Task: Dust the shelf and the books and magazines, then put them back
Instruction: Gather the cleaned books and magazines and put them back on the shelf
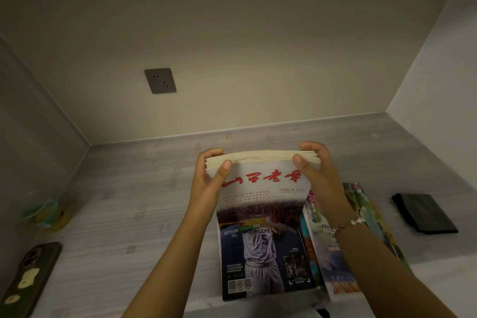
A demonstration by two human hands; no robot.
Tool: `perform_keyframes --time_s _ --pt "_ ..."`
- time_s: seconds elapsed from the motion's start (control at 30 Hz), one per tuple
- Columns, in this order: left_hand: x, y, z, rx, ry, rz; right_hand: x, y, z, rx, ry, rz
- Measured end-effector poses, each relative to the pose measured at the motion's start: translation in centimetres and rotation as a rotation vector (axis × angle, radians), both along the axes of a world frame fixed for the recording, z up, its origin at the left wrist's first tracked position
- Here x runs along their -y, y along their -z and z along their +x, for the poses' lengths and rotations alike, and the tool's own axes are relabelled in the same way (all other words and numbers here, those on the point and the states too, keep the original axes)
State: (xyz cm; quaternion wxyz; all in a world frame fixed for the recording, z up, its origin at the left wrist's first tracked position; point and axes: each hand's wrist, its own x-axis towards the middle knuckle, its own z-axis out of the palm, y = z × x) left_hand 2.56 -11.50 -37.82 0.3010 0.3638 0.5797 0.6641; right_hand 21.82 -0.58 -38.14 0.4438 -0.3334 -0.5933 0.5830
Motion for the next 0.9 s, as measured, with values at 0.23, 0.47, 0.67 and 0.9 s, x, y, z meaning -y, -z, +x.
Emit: perform_keyframes --time_s 0.23,0.47,0.67,0.9 --pt "-0.5 -0.4 -0.3 0.048 -0.008 -0.033 -0.1 0.0 0.0 0.057 0.028 0.011" --pt "0.1 1.3 -0.3 -0.020 0.007 -0.167 -0.4 2.1 0.7 0.074 -0.013 -0.124" --pt "0.5 1.4 -0.4 -0.031 -0.018 -0.142 -0.1 1.8 0.1 0.086 0.009 -0.068" --pt "0.5 3.5 -1.5 -0.063 0.120 -0.266 -0.7 3.9 1.4 0.179 -0.126 -0.080"
